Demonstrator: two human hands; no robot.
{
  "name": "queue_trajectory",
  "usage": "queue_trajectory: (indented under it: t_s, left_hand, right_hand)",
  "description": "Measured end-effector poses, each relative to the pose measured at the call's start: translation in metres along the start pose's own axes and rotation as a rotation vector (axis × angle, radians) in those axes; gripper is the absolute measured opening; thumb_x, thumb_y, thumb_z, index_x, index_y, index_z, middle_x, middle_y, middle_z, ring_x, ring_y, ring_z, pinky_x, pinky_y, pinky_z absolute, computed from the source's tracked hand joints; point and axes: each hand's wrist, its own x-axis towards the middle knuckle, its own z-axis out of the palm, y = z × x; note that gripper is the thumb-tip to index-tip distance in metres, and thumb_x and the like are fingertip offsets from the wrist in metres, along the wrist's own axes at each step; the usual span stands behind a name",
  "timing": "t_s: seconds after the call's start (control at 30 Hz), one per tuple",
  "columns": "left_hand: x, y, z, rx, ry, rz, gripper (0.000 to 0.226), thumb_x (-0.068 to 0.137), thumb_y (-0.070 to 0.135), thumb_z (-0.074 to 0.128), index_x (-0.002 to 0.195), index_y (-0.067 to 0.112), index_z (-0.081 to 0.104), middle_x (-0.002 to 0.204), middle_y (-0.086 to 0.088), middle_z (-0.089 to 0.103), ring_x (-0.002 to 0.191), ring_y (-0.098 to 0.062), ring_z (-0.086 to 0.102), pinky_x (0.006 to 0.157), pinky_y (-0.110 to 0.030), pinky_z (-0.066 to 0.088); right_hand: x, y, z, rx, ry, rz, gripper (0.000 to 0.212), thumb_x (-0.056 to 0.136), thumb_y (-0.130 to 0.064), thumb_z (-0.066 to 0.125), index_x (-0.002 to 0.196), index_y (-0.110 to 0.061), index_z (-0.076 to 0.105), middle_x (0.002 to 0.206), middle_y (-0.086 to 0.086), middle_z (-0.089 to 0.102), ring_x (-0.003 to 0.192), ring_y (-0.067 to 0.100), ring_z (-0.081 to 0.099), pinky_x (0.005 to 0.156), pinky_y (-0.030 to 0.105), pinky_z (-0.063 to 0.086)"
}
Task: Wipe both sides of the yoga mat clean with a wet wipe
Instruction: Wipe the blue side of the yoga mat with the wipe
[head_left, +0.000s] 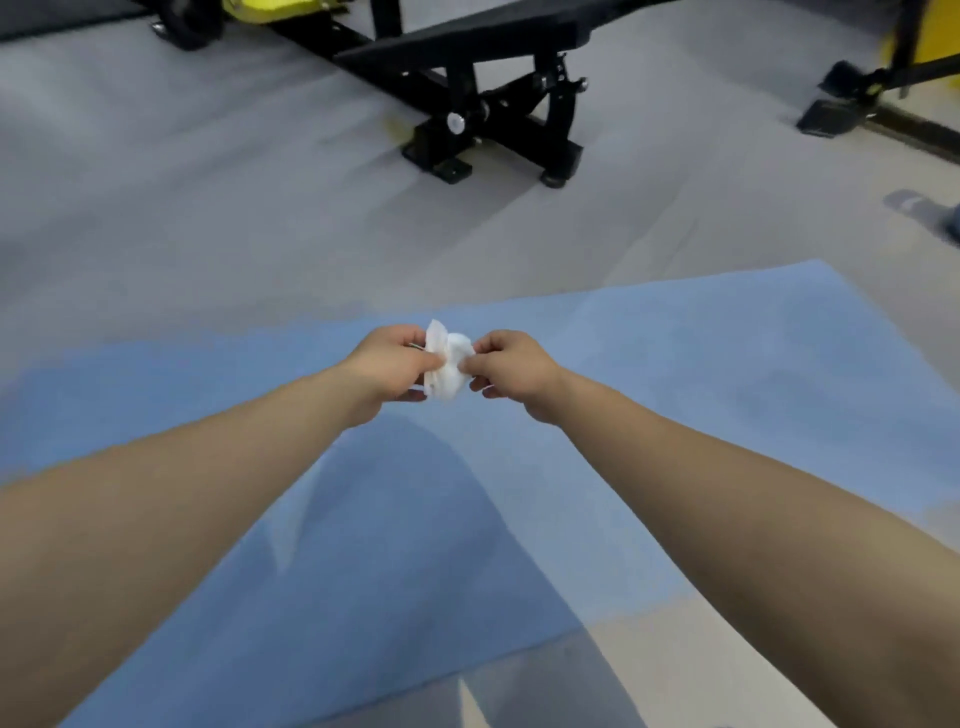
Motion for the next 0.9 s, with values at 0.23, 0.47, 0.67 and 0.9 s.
queue_trajectory:
  t_s: [0.23,0.47,0.67,0.9]
  left_hand:
    - [-0.001,-0.003,0.088,-0.023,0.284,-0.037,0.019,0.093,0.02,0.07,0.11,0.011,0.066,0.104,-0.007,0.075,0.094,-0.022,0.072,0.082,-0.035,0.059]
    - [-0.009,0.02,0.137,0.045,0.481,-0.165,0.022,0.095,0.019,0.062,0.115,0.01,0.056,0.116,-0.008,0.066,0.105,-0.027,0.067,0.089,-0.044,0.059]
    - [0.002,0.028,0.134,0.065,0.444,-0.126,0.015,0.095,0.01,0.06,0.109,0.007,0.057,0.115,-0.013,0.067,0.103,-0.028,0.069,0.082,-0.042,0.062]
    - [0.02,-0.006,0.153,-0.179,0.209,-0.032,0.021,0.095,0.007,0.066,0.113,0.004,0.057,0.107,-0.01,0.074,0.093,-0.021,0.074,0.073,-0.032,0.06]
  right_hand:
    - [0.025,0.038,-0.058,0.034,-0.2,-0.155,0.014,0.079,-0.015,0.07,0.079,-0.015,0.056,0.086,0.004,0.061,0.081,0.018,0.059,0.082,0.04,0.055]
    - [0.021,0.069,-0.087,0.255,-0.288,-0.13,0.017,0.078,-0.019,0.075,0.082,-0.018,0.058,0.088,0.003,0.067,0.079,0.016,0.064,0.072,0.031,0.049]
    - [0.017,0.075,-0.092,0.375,-0.299,-0.09,0.029,0.087,-0.033,0.071,0.106,-0.016,0.057,0.098,0.003,0.07,0.075,0.014,0.066,0.077,0.032,0.051]
    - [0.015,0.085,-0.115,0.232,-0.279,-0.049,0.021,0.093,-0.024,0.064,0.113,-0.018,0.066,0.102,0.0,0.074,0.085,0.01,0.068,0.078,0.025,0.048]
